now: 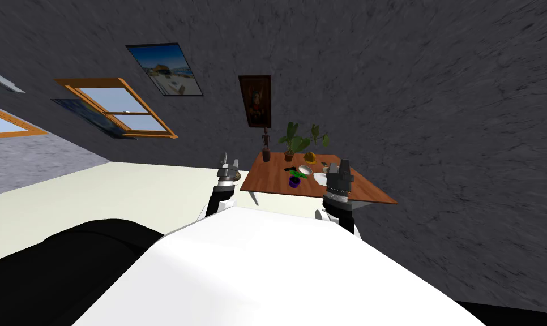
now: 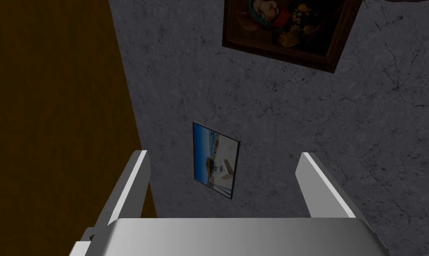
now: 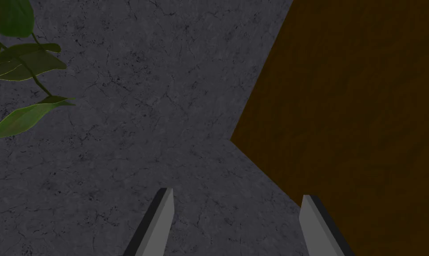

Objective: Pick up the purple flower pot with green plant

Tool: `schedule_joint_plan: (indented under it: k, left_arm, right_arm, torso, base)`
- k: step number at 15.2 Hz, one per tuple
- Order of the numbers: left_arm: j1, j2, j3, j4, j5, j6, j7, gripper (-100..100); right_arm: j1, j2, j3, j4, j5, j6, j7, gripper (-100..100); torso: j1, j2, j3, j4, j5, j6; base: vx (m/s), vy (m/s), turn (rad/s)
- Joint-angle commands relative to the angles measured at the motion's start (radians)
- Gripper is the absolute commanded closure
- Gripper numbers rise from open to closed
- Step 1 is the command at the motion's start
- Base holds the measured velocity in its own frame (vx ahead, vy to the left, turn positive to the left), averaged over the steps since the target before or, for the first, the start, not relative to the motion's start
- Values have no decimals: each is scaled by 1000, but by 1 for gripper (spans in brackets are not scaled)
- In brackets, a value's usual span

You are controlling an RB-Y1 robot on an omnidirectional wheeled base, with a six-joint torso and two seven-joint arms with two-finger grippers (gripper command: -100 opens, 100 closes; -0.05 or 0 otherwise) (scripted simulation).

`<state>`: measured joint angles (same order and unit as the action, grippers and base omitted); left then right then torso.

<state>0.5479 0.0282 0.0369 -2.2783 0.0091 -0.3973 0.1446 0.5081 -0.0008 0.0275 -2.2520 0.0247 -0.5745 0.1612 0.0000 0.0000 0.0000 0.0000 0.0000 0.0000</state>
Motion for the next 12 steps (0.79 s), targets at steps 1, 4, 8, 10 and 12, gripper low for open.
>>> schedule_joint_plan:
  k: [1,4,8,10,12]
  left_arm:
    - [0,0,0,0,0,0,0,0]
    - [0,0,0,0,0,0,0,0]
    - [0,0,0,0,0,0,0,0]
    - [0,0,0,0,0,0,0,0]
    - [0,0,0,0,0,0,0,0]
  right_arm:
    - [-7,-36,7,19,-13,1,-18,-100]
    - [-24,-85,23,64,-44,4,-62,-100]
    - [-49,-125,48,132,-90,9,-128,-100]
    - [-59,-136,58,159,-109,10,-154,-100]
    - [-82,-155,80,215,-149,14,-206,-100]
  torso:
    - [0,0,0,0,0,0]
    - [-2,0,0,0,0,0]
    - [-5,0,0,0,-1,0]
    - [-4,0,0,0,-1,0]
    - [-4,0,0,0,-1,0]
  base:
    - [-1,-8,17]
    - [-6,-31,40]
    - [-9,-53,43]
    - [-7,-46,47]
    - [-5,-44,58]
